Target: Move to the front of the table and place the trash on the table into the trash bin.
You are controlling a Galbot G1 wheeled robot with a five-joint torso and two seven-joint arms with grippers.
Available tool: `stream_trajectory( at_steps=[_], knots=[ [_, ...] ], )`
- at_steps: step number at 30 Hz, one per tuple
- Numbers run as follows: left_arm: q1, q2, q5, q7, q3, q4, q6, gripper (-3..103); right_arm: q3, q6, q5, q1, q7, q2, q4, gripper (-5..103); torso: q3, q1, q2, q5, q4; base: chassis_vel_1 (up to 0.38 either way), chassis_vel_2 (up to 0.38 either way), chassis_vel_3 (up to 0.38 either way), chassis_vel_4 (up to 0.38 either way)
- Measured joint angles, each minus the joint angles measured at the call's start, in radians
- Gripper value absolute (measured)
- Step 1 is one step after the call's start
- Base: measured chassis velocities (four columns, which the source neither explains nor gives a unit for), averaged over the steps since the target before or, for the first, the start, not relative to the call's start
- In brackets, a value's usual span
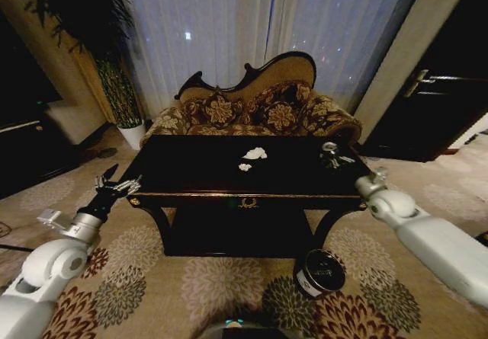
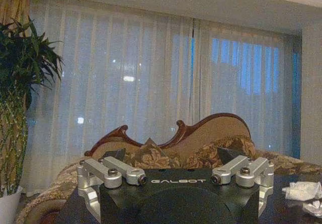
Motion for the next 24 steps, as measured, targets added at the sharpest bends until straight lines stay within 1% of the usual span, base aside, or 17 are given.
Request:
stream_trajectory(
  at_steps=[2, 3, 4, 5, 6, 7, 9, 11, 12, 13, 14, 16, 17, 18, 21, 22, 24],
  knots=[
    [0.000, 0.000, 0.000, 0.000, 0.000, 0.000, 0.000, 100, 0.097, -0.003, 0.017, -0.081, -0.001, 0.010, 0.034, 0, 0.000, 0.000, 0.000, 0.0001, 0.0002, 0.000, 0.000, 0.000, 0.000],
    [0.000, 0.000, 0.000, 0.000, 0.000, 0.000, 0.000, 100, 0.097, -0.003, 0.017, -0.081, -0.001, 0.010, 0.034, 0, 0.000, 0.000, 0.000, 0.0001, 0.0002, 0.000, 0.000, 0.000, 0.000],
    [0.000, 0.000, 0.000, 0.000, 0.000, 0.000, 0.000, 100, 0.141, -0.006, 0.027, -0.121, 0.000, 0.021, 0.047, 0, 0.000, 0.000, 0.000, 0.0001, 0.0004, 0.000, 0.000, 0.000, 0.000],
    [0.000, 0.000, 0.000, 0.000, 0.000, 0.000, 0.000, 100, 0.189, -0.010, 0.038, -0.162, 0.001, 0.035, 0.059, 0, 0.000, 0.000, 0.000, 0.0010, 0.0005, 0.000, 0.000, 0.000, 0.000],
    [0.000, 0.000, 0.000, 0.000, 0.000, 0.000, 0.000, 100, 0.239, -0.014, 0.050, -0.205, 0.002, 0.048, 0.071, 0, 0.000, 0.000, 0.000, 0.0007, 0.0006, 0.000, 0.000, 0.000, 0.000],
    [0.000, 0.000, 0.000, 0.000, 0.000, 0.000, 0.000, 100, 0.239, -0.014, 0.050, -0.205, 0.002, 0.048, 0.071, 0, 0.000, 0.000, 0.000, 0.0007, 0.0006, 0.000, 0.000, 0.000, 0.000],
    [0.000, 0.000, 0.000, 0.000, 0.000, 0.000, 0.000, 100, 0.306, -0.021, 0.069, -0.264, 0.004, 0.068, 0.088, 0, 0.000, 0.000, 0.000, 0.0000, 0.0003, 0.000, 0.000, 0.000, 0.000],
    [0.000, 0.000, 0.000, 0.000, 0.000, 0.000, 0.000, 100, 0.406, -0.033, 0.094, -0.342, 0.008, 0.105, 0.117, 0, 0.000, 0.000, 0.000, 0.0007, 0.0003, 0.000, 0.000, 0.000, 0.000],
    [0.000, 0.000, 0.000, 0.000, 0.000, 0.000, 0.000, 100, 0.406, -0.033, 0.094, -0.342, 0.008, 0.105, 0.117, 0, 0.000, 0.000, 0.000, 0.0007, 0.0003, 0.000, 0.000, 0.000, 0.000],
    [0.000, 0.000, 0.000, 0.000, 0.000, 0.000, 0.000, 100, 0.437, -0.033, 0.097, -0.370, 0.008, 0.120, 0.125, 0, 0.000, 0.000, 0.000, -0.0003, 0.0005, 0.000, 0.000, 0.000, 0.000],
    [0.000, 0.000, 0.000, 0.000, 0.000, 0.000, 0.000, 100, 0.455, -0.033, 0.097, -0.388, 0.008, 0.132, 0.128, 0, 0.000, 0.000, 0.000, -0.0004, 0.0004, 0.000, 0.000, 0.000, 0.000],
    [0.000, 0.000, 0.000, 0.000, 0.000, 0.000, 0.000, 100, 0.531, -0.022, 0.091, -0.469, -0.004, 0.189, 0.138, 0, 0.000, 0.000, 0.000, 0.0009, 0.0004, 0.000, 0.000, 0.000, 0.000],
    [0.000, 0.000, 0.000, 0.000, 0.000, 0.000, 0.000, 100, 0.531, -0.022, 0.091, -0.469, -0.004, 0.189, 0.138, 0, 0.000, 0.000, 0.000, 0.0009, 0.0004, 0.000, 0.000, 0.000, 0.000],
    [0.000, 0.000, 0.000, 0.000, 0.000, 0.000, 0.000, 100, 0.551, -0.015, 0.084, -0.492, -0.013, 0.206, 0.139, 0, 0.000, 0.000, 0.000, 0.0000, 0.0006, 0.000, 0.000, 0.000, 0.000],
    [0.000, 0.000, 0.000, 0.000, 0.000, 0.000, 0.000, 100, 0.622, 0.018, 0.064, -0.583, -0.046, 0.280, 0.133, 0, 0.000, 0.000, 0.000, 0.0008, 0.0002, 0.000, 0.000, 0.000, 0.000],
    [0.000, 0.000, 0.000, 0.000, 0.000, 0.000, 0.000, 100, 0.622, 0.018, 0.064, -0.583, -0.046, 0.280, 0.133, 0, 0.000, 0.000, 0.000, 0.0008, 0.0002, 0.000, 0.000, 0.000, 0.000],
    [0.000, 0.000, 0.000, 0.000, 0.000, 0.000, 0.000, 100, 0.659, 0.045, 0.041, -0.639, -0.066, 0.336, 0.129, 0, 0.000, 0.000, 0.000, 0.0001, 0.0001, 0.000, 0.000, 0.000, 0.000]
  ],
)
